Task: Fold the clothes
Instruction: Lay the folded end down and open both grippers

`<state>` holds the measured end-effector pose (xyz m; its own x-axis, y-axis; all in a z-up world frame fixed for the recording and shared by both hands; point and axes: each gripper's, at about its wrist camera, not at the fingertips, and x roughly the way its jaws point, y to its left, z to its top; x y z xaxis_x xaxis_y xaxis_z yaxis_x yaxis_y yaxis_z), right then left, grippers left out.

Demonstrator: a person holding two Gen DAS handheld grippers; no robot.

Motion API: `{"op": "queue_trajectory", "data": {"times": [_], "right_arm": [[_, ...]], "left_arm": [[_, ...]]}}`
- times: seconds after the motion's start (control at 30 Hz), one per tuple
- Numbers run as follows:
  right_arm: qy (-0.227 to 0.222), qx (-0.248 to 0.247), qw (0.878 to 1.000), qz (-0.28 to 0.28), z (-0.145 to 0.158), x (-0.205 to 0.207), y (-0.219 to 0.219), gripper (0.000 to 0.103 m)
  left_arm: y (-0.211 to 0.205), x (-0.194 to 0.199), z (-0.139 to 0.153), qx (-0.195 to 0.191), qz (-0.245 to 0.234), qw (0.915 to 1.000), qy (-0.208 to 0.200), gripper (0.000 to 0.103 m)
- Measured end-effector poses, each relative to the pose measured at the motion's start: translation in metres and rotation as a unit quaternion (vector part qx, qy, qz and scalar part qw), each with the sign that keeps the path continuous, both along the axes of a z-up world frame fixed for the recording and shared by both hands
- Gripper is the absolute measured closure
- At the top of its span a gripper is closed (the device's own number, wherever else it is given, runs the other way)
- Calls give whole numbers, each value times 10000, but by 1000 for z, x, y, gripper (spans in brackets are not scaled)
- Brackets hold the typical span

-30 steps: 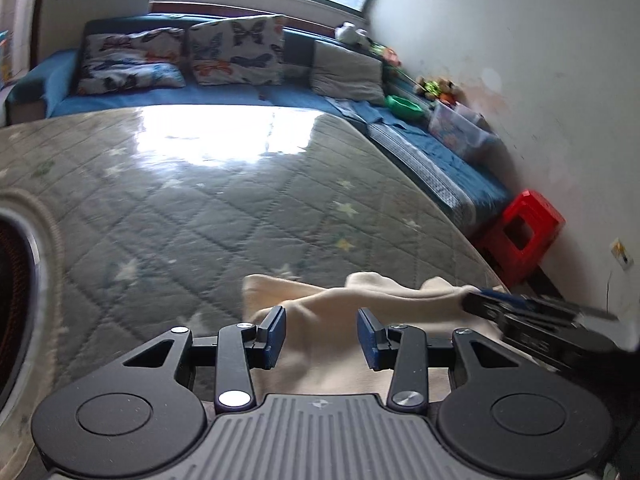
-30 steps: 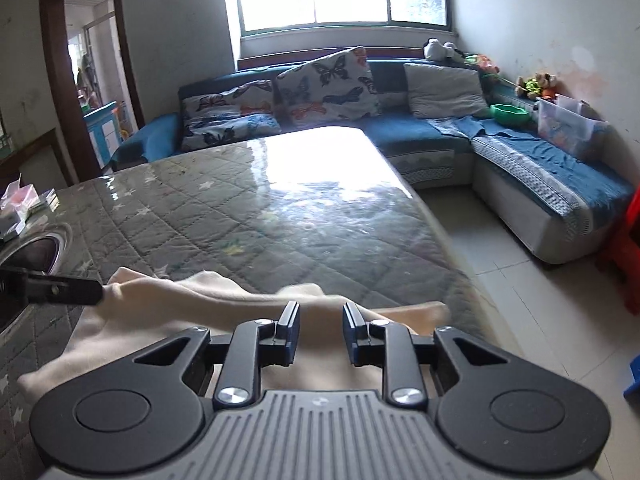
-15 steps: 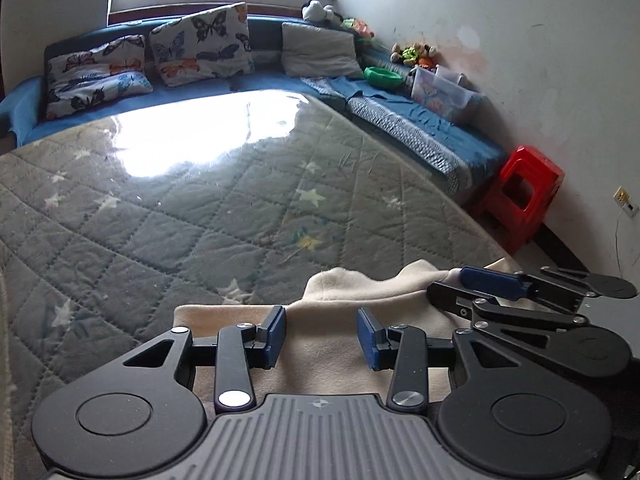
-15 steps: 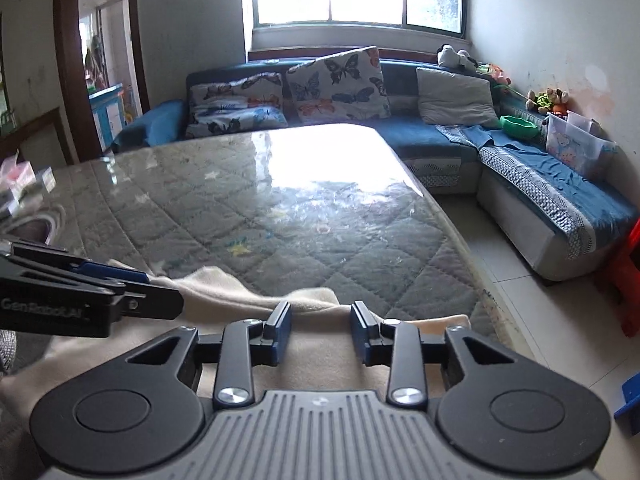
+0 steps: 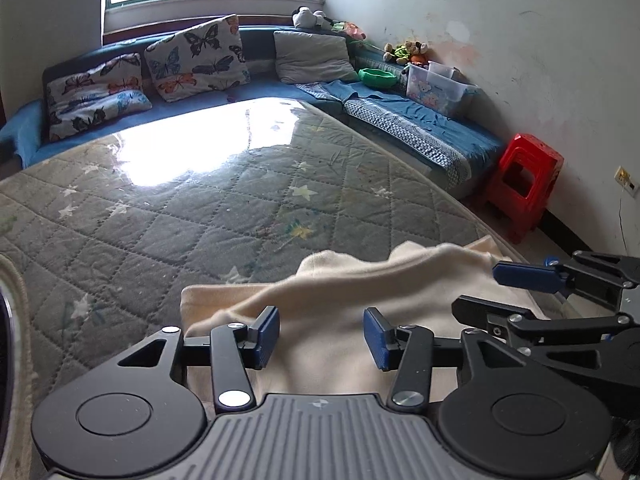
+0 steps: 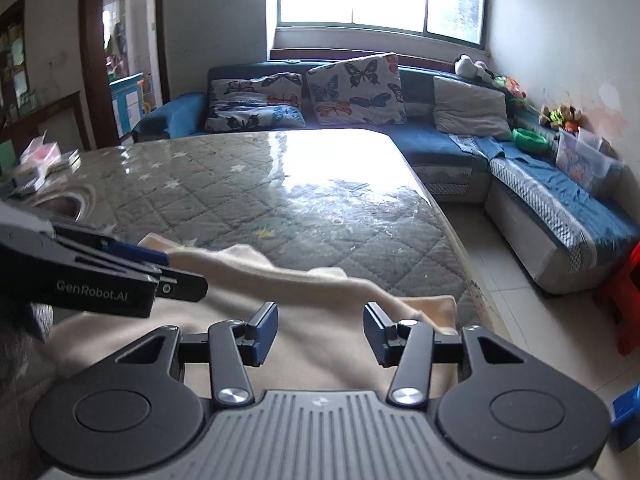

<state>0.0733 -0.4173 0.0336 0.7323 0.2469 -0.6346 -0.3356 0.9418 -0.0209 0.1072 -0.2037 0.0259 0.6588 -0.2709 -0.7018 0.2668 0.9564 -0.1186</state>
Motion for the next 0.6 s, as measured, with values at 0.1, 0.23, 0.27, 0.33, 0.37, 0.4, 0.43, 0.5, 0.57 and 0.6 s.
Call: {"op": "queue_trajectory", "data": {"times": [0.1,0.23,0.27,0.33,0.37,0.4,0.43,0.5,0.57,0.6], "right_arm": [[1,-54,10000,78,2,-15,0,51],[10,-42,10000,79,1,-37,-3,50],[11,-38,10000,70,0,-42,-3,50],[22,-30,10000,49,-2,-51,-5,50],[51,-32,10000,29,-6,-54,-6,50],[80,-33,10000,9,-9,-57,-7,50],[101,-37,9999,-9,-13,-60,-7,50],[73,-45,10000,-38,-17,-63,-8,50],[50,-30,9999,-84,-15,-65,-8,50],[9,-35,10000,-88,-13,-66,-8,50]], "left_arm": [[-1,-16,3,100,-44,9999,-91,51],[2,-40,5,269,-77,9993,-232,48],[3,-47,4,309,-84,9991,-276,48],[7,-57,1,405,-93,9986,-341,48],[9,-60,-1,440,-89,9984,-349,48],[11,-64,-4,475,-84,9982,-355,48],[12,-67,-7,510,-80,9980,-360,48],[14,-70,-13,546,-43,9978,-376,48],[14,-73,-14,578,16,9974,-428,48],[15,-75,-12,549,30,9974,-465,48]]}}
